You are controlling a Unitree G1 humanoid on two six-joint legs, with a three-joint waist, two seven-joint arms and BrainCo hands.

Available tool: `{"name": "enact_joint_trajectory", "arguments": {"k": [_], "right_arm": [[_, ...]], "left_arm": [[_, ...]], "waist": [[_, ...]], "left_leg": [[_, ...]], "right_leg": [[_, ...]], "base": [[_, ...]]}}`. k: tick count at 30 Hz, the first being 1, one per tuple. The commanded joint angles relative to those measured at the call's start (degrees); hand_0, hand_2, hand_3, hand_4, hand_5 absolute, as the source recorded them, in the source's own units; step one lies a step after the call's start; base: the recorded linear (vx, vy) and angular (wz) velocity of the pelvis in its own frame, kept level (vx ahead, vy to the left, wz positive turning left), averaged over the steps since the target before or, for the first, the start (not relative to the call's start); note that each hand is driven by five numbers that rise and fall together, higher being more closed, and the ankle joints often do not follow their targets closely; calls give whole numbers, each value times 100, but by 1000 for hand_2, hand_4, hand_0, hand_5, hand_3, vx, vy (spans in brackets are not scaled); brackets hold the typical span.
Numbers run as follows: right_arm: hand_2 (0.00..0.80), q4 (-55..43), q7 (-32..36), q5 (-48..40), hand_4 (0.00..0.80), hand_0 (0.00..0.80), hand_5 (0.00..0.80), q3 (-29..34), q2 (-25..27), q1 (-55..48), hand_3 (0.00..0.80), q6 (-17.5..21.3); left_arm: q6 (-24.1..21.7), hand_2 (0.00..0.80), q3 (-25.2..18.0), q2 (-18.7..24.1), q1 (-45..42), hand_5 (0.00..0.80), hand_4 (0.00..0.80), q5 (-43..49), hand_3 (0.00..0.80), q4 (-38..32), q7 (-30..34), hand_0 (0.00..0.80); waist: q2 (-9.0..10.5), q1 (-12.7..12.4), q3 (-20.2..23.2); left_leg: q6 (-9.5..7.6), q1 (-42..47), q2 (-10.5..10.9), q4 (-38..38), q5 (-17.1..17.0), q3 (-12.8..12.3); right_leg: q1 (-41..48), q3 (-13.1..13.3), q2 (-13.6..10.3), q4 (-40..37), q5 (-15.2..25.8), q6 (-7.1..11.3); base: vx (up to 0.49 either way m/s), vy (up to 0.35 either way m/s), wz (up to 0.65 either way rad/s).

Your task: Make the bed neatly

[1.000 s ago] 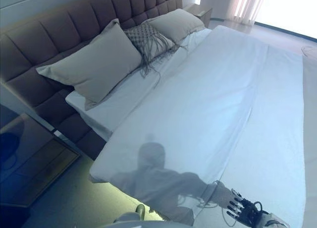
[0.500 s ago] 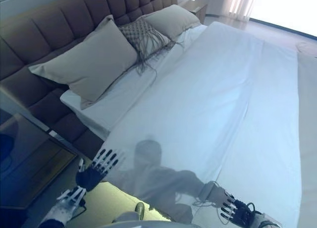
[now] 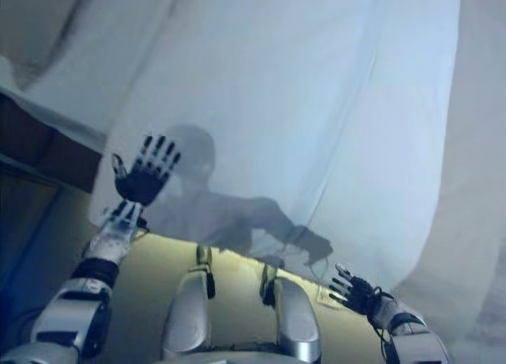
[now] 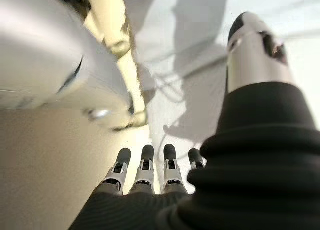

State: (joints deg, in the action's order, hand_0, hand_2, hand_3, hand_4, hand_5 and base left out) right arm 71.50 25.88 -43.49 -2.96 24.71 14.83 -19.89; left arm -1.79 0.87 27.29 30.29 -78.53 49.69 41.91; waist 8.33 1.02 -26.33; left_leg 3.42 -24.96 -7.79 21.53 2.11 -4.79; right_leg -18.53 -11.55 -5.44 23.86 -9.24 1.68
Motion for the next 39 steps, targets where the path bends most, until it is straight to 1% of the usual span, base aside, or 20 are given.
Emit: {"name": "enact_joint_trajectory", "arguments": {"k": [1, 2, 3, 4, 7, 8, 11, 14, 22, 30, 34, 35, 37, 38, 39], "right_arm": [[0, -5, 168, -139, 0, 0, 0, -220, 299, -302, 0, 164], [0, 12, 190, -153, 0, 0, 0, -194, 333, -304, 0, 169], [0, 18, 189, -181, 0, 0, 0, -171, 380, -318, 0, 170], [0, 21, 199, -198, 0, 0, 0, -143, 406, -318, 0, 176], [0, 46, 266, -273, 0, 0, 0, -83, 468, -325, 0, 184], [0, 39, 280, -278, 0, 0, 0, -68, 476, -333, 0, 180], [0, 33, 355, -321, 0, 0, 0, -50, 536, -318, 0, 205], [0, 18, 393, -374, 0, 0, 0, -44, 555, -277, 0, 229], [0, -70, 320, -570, 0, 0, 0, 105, 647, -306, 0, 290], [0, -35, 379, -713, 0, 0, 0, 415, 850, -479, 0, 338], [0, 3, 433, -739, 0, 0, 0, 598, 941, -585, 0, 375], [0, 23, 448, -732, 0, 0, 0, 636, 961, -594, 0, 389], [0, 99, 495, -713, 0, 0, 0, 700, 995, -589, 0, 411], [0, 130, 517, -703, 0, 0, 0, 717, 1000, -586, 0, 428], [0, 175, 550, -689, 0, 0, 0, 738, 1002, -587, 0, 458]], "left_arm": [[-551, 0, -168, 181, 372, 0, 0, -405, 0, 198, -575, 0], [-616, 0, -187, 247, 458, 0, 0, -428, 0, 277, -723, 0], [-670, 0, -229, 322, 516, 0, 0, -515, 0, 367, -865, 0], [-702, 0, -261, 371, 559, 0, 0, -554, 0, 406, -978, 0], [-726, 0, -367, 483, 566, 0, 0, -723, 0, 590, -1216, 0], [-729, 0, -410, 502, 541, 0, 0, -764, 0, 680, -1262, 0], [-710, 0, -494, 580, 518, 0, 0, -1009, 0, 909, -1369, 0], [-686, 0, -599, 648, 437, 0, 0, -1125, 0, 1118, -1440, 0], [-641, 0, -904, 827, 49, 0, 0, -1190, 0, 1275, -1719, 0], [-535, 0, -1167, 1238, -238, 0, 0, -982, 0, 1283, -1861, 0], [-419, 0, -1289, 1494, -300, 0, 0, -905, 0, 1315, -1888, 0], [-395, 0, -1325, 1544, -314, 0, 0, -903, 0, 1318, -1875, 0], [-372, 0, -1374, 1577, -347, 0, 0, -895, 0, 1325, -1843, 0], [-380, 0, -1383, 1577, -352, 0, 0, -898, 0, 1324, -1844, 0], [-378, 0, -1403, 1575, -372, 0, 0, -906, 0, 1314, -1859, 0]], "waist": [[231, 42, 173], [277, 44, 158], [306, 30, 133], [347, 24, 94], [402, -35, 25], [398, -50, 22], [397, -86, -41], [382, -135, -88], [362, -249, -188], [360, -328, -263], [294, -321, -290], [278, -325, -325], [223, -331, -327], [204, -334, -328], [160, -341, -304]], "left_leg": [[-103, -337, -273, 978, 806, -91], [-124, -510, -275, 1134, 867, -53], [-117, -614, -262, 1329, 1097, 30], [-160, -804, -249, 1431, 994, 24], [-191, -1105, -249, 1777, 1150, 131], [-169, -1108, -244, 1906, 1357, 198], [-176, -1311, -222, 2146, 1450, 280], [-181, -1472, -194, 2306, 1494, 342], [-160, -1690, -124, 2403, 1479, 446], [-134, -1825, -108, 2449, 1454, 492], [-132, -1893, -84, 2456, 1439, 460], [-160, -1965, -84, 2441, 1300, 410], [-167, -1988, -58, 2438, 1299, 382], [-166, -1993, -54, 2441, 1302, 375], [-139, -1931, -43, 2476, 1471, 393]], "right_leg": [[-855, 245, -208, 256, 604, 429], [-1014, 237, -218, 414, 569, 431], [-1122, 255, -222, 639, 399, 485], [-1281, 218, -247, 711, 491, 436], [-1537, 149, -285, 1039, 396, 418], [-1547, 159, -285, 1182, 242, 469], [-1724, 120, -319, 1406, 177, 445], [-1859, 84, -354, 1560, 132, 419], [-2036, -3, -390, 1682, 109, 402], [-2110, -84, -429, 1690, 141, 409], [-2193, -61, -450, 1711, 162, 425], [-2254, -95, -479, 1683, 269, 367], [-2295, -81, -495, 1701, 267, 368], [-2305, -79, -504, 1713, 261, 370], [-2275, -33, -498, 1787, 121, 436]], "base": [[-136, -1, -12], [-62, 17, -6], [-110, 9, -6], [-91, 1, -6], [-76, -13, 0], [44, 9, 4], [-20, 13, 2], [-48, 9, 5], [-50, 3, 6], [-52, 10, 10], [-90, 44, 3], [-170, 46, 1], [-119, 37, 0], [31, 33, 1], [38, 30, 2]]}}
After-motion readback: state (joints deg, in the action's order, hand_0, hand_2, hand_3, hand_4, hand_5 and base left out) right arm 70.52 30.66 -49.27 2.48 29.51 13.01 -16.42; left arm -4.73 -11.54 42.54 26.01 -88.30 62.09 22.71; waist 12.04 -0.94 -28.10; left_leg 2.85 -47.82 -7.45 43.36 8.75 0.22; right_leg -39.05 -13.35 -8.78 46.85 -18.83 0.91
